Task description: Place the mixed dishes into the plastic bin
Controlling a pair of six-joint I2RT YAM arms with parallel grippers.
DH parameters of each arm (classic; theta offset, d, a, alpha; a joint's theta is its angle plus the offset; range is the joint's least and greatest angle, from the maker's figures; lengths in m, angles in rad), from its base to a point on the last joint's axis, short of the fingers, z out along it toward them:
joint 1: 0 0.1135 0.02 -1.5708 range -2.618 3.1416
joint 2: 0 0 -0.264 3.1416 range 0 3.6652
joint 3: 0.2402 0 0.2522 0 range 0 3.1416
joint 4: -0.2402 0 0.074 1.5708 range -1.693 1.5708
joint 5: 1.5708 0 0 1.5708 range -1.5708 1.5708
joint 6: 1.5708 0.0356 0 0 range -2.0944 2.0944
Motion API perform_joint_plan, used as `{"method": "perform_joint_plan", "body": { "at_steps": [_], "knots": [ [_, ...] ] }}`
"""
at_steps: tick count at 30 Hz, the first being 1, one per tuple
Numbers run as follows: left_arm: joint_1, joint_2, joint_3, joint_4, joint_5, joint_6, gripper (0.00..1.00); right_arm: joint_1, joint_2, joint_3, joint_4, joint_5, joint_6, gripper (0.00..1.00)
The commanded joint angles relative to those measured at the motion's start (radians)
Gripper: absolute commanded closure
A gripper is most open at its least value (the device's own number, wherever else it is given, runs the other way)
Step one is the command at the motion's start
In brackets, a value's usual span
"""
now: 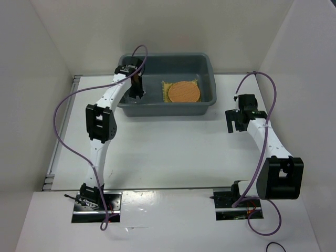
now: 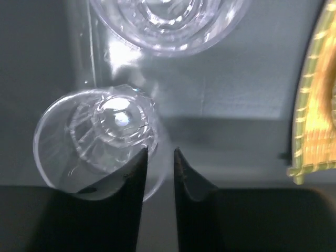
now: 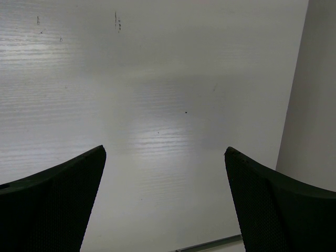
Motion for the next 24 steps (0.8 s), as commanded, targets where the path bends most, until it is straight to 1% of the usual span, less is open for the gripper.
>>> {"method": "perform_joint_plan", "body": {
  "at_steps": [1, 2, 4, 7, 8, 10, 11, 13, 15, 17, 18, 19, 20, 21, 22, 23, 24],
  "knots": [
    [-0.004, 0.031, 0.053, 0.031, 0.072, 0.011, 0.61, 0.009, 0.02, -0.001, 0.041, 0.035, 0.016, 0.02],
    [-0.004, 0.031, 0.066, 0.031, 0.073, 0.011, 0.53, 0.009, 0.02, -0.001, 0.041, 0.035, 0.016, 0.02],
    [-0.004, 0.031, 0.097, 0.031, 0.085, 0.011, 0.47, 0.009, 0.02, -0.001, 0.041, 0.035, 0.026, 0.02],
    [-0.004, -0.008, 0.147, 0.031, 0.076, -0.011, 0.42, 0.009, 0.02, -0.001, 0.041, 0.044, 0.026, 0.02],
    [-0.013, -0.028, 0.193, 0.031, 0.045, -0.023, 0.41, 0.009, 0.02, -0.001, 0.041, 0.044, 0.026, 0.02],
    [-0.013, -0.103, 0.233, 0.044, 0.036, -0.032, 0.37, 0.009, 0.02, -0.001, 0.041, 0.044, 0.026, 0.02],
    [-0.013, -0.134, 0.247, 0.077, 0.036, -0.046, 0.35, 0.009, 0.02, -0.001, 0.041, 0.044, 0.026, 0.02],
    [-0.013, -0.229, 0.247, 0.134, 0.085, -0.046, 0.33, 0.009, 0.02, -0.001, 0.041, 0.044, 0.026, 0.02],
    [-0.004, -0.316, 0.247, 0.209, 0.184, -0.035, 0.3, 0.009, 0.02, -0.001, 0.041, 0.044, 0.026, 0.02],
    [0.024, -0.372, 0.211, 0.247, 0.224, -0.035, 0.29, 0.009, 0.0, -0.001, 0.041, 0.035, 0.026, 0.02],
    [0.024, -0.428, 0.183, 0.248, 0.241, -0.035, 0.29, 0.009, 0.0, -0.001, 0.041, 0.035, 0.026, 0.02],
    [0.036, -0.462, 0.148, 0.261, 0.241, -0.025, 0.29, 0.009, -0.009, -0.001, 0.041, 0.035, 0.026, 0.02],
    [0.036, -0.498, 0.049, 0.272, 0.241, -0.016, 0.29, 0.009, -0.009, -0.001, 0.041, 0.025, 0.017, 0.02],
    [0.036, -0.594, -0.028, 0.293, 0.181, -0.015, 0.3, 0.009, -0.02, -0.001, 0.041, 0.024, 0.016, 0.02],
    [0.036, -0.664, -0.132, 0.338, 0.145, 0.018, 0.3, 0.009, -0.02, -0.001, 0.041, 0.024, 0.016, 0.02],
    [0.036, -0.85, -0.446, 0.517, 0.122, 0.037, 0.3, 0.009, -0.032, -0.001, 0.041, 0.024, 0.016, 0.02],
    [0.036, -0.962, -0.634, 0.644, 0.106, 0.052, 0.27, 0.009, -0.032, -0.001, 0.041, 0.012, 0.016, 0.02]
  ]
}}
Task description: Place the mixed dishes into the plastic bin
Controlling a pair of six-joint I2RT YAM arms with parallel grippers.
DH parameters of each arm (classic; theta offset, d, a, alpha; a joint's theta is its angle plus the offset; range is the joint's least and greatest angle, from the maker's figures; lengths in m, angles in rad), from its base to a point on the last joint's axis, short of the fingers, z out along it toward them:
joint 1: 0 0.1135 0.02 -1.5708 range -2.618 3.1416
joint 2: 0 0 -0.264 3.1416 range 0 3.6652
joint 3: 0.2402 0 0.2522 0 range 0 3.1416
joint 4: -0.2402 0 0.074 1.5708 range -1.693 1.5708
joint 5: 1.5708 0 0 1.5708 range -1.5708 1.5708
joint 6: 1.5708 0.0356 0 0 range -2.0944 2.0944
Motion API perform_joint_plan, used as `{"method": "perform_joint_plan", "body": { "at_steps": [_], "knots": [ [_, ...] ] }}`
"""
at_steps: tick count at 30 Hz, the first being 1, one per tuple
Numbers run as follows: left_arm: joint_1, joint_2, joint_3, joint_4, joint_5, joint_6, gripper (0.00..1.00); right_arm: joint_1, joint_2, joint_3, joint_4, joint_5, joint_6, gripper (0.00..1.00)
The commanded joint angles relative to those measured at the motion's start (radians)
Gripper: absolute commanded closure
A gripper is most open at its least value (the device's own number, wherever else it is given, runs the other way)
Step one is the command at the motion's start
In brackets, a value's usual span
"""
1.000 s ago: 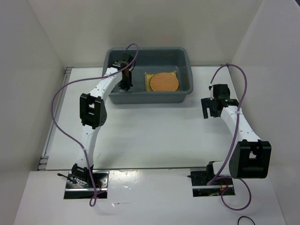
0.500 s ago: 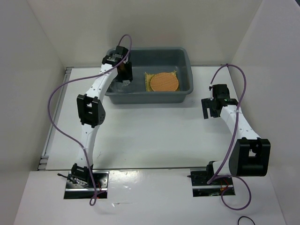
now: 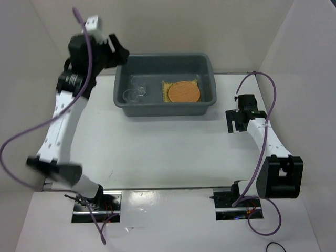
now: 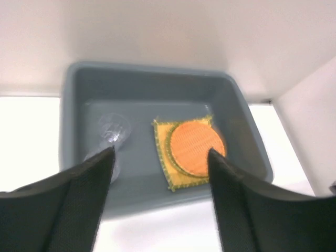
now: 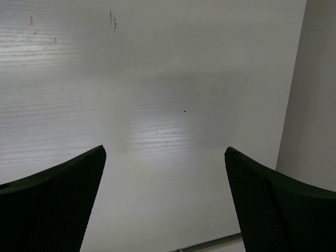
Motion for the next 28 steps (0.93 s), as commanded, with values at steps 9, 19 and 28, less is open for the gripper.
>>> {"method": "perform_joint_plan", "body": {
  "at_steps": [9, 19, 28],
  "knots": [
    [0.092, -0.62, -0.836, 0.112, -0.172, 0.115, 0.0, 0.018, -0.045, 0.003, 0.014, -0.097, -0.039, 0.02],
    [0.092, -1.284, -1.271, 0.166, -0.241, 0.066, 0.0, 0.111, -0.025, 0.012, 0.005, -0.123, -0.059, 0.02],
    [0.092, -1.475, -1.294, 0.071, -0.319, 0.067, 0.0, 0.12, -0.054, 0.012, -0.005, -0.132, -0.059, 0.02]
  ]
}}
